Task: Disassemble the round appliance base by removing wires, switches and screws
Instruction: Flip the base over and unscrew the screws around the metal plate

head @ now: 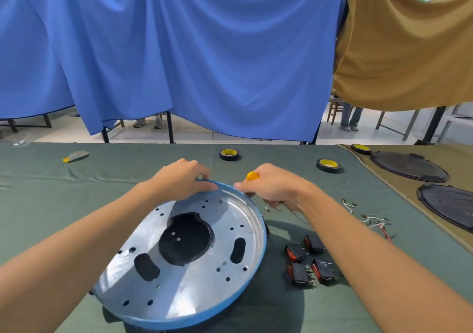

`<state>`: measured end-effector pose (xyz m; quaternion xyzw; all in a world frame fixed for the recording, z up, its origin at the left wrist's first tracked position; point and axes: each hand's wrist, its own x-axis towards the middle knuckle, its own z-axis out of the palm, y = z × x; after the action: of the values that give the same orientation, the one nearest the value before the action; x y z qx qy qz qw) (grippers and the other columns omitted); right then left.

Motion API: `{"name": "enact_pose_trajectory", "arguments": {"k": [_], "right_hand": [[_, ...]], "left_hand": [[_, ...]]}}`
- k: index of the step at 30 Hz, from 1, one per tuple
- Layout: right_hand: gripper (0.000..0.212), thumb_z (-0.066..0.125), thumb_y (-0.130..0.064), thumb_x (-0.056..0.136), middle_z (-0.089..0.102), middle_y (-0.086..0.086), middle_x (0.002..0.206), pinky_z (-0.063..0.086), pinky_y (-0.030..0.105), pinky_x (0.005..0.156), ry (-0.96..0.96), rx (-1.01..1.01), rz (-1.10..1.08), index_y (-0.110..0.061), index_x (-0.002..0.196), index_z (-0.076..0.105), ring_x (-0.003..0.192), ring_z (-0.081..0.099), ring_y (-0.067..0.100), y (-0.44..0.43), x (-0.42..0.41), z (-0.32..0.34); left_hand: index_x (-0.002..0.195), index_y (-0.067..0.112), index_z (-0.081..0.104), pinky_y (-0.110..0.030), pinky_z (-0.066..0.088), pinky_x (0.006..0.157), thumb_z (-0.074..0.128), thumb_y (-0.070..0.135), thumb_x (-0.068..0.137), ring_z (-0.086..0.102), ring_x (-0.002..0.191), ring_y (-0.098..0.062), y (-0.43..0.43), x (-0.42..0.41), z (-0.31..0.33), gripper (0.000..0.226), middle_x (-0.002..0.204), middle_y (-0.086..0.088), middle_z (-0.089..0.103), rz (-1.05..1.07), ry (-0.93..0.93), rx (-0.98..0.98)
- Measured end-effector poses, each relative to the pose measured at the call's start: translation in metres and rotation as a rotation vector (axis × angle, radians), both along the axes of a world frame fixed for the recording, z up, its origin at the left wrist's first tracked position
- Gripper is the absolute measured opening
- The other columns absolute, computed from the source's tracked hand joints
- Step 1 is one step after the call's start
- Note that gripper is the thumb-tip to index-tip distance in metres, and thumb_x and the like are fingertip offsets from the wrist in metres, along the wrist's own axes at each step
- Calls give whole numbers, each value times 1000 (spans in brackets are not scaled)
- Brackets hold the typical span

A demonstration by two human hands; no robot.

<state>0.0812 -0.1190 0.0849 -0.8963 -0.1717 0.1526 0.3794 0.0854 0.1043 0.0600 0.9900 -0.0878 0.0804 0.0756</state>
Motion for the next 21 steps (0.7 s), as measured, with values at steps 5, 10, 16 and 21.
{"name": "enact_pose_trajectory", "arguments": {"k": [5,10,16,21], "right_hand": [[23,52,-27,99,63,8,89,39,25,55,-134,389,-96,-5,99,59,59,43,13,-1,-4,33],[16,59,-19,95,58,11,84,60,32,67,-164,798,-41,-3,96,60,64,64,14,-3,-19,43],[16,65,-22,91,60,2,72,61,42,68,-337,855,-113,-6,89,63,61,68,19,1,-26,26],[15,65,-23,92,63,-7,68,60,48,67,-420,819,-142,-9,84,62,63,70,26,6,-23,11]], "left_hand": [[64,36,53,-28,32,53,58,57,86,46,63,-9,-3,-7,-13,31,64,10,50,-39,-41,-186],[68,34,63,-38,44,62,62,55,84,50,67,-12,-10,-3,-14,26,67,9,58,-178,25,-243],[67,37,61,-35,44,61,63,54,83,49,63,-12,-25,0,-14,23,64,9,57,-287,11,-252],[67,26,61,-33,38,56,57,61,83,46,59,-14,-28,2,-13,38,63,2,55,-241,27,-165]]}}
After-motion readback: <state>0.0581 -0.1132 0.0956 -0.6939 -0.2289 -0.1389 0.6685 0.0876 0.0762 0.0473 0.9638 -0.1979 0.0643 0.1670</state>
